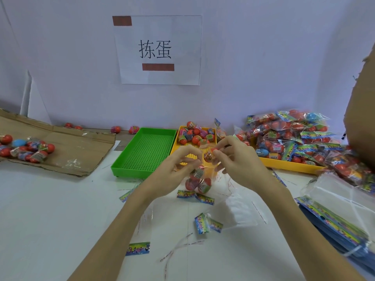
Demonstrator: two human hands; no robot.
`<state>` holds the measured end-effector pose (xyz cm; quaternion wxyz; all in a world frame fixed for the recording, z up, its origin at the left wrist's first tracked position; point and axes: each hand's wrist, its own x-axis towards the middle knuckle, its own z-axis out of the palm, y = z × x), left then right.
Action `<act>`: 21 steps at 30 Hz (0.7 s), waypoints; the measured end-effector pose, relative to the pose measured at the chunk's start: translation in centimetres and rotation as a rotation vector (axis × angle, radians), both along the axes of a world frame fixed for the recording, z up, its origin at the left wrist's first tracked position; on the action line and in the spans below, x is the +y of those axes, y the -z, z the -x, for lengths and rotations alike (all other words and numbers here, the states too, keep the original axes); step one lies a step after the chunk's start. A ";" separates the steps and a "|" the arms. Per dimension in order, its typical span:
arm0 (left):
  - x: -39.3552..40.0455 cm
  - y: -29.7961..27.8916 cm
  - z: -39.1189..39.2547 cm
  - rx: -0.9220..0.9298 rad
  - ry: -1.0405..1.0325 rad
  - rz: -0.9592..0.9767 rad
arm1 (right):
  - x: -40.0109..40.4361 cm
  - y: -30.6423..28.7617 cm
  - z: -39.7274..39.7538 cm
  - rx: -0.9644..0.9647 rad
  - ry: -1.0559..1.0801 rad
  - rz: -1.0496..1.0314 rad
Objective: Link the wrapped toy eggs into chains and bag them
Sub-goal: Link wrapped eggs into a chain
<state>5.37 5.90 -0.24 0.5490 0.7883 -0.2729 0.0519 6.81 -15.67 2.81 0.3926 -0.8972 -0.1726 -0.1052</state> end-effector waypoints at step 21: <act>-1.3 1.3 -0.1 -0.183 -0.197 -0.074 | 1.9 1.5 0.2 0.195 0.081 -0.145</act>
